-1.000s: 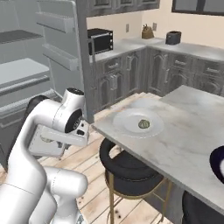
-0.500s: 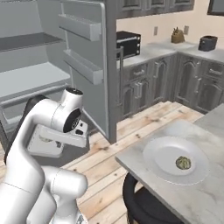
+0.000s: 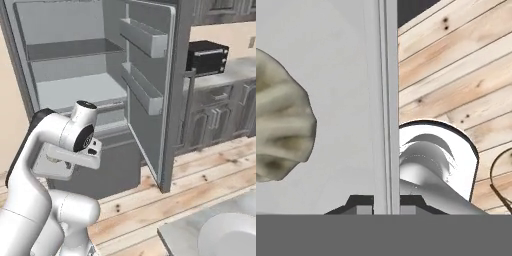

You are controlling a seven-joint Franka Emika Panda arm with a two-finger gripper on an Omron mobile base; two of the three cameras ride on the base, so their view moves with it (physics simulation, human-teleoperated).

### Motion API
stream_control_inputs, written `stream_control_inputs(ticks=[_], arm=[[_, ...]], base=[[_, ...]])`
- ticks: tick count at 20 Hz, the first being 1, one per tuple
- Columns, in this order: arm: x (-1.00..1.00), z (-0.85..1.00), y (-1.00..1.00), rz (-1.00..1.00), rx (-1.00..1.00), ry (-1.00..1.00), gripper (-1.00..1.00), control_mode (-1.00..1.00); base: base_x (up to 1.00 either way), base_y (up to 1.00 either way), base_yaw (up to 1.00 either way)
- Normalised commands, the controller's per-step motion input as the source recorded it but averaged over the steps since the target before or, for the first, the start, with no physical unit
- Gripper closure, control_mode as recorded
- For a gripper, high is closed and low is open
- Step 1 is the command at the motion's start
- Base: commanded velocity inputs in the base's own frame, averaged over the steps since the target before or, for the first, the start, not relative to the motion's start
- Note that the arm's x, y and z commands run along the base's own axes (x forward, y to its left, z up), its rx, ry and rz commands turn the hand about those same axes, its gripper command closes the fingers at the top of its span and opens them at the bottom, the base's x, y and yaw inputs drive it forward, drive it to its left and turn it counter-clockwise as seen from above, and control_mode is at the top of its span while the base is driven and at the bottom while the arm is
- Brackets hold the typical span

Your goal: Place two dumplings into each of the tupperware containers and then place the containers in the fridge.

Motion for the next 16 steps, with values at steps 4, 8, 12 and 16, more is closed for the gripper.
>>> stream_control_inputs(ticks=[4,8,12,16], arm=[[0.00,0.00,0.00,0.00,0.00,0.00,1.00,1.00],[0.00,0.00,0.00,0.00,0.00,0.00,1.00,1.00],[0.00,0.00,0.00,0.00,0.00,0.00,1.00,1.00],[0.00,0.00,0.00,0.00,0.00,0.00,1.00,1.00]], base=[[0.86,0.01,0.51],[0.88,0.00,0.48],[0.83,-0.03,0.44],[0.67,-0.36,0.38]])
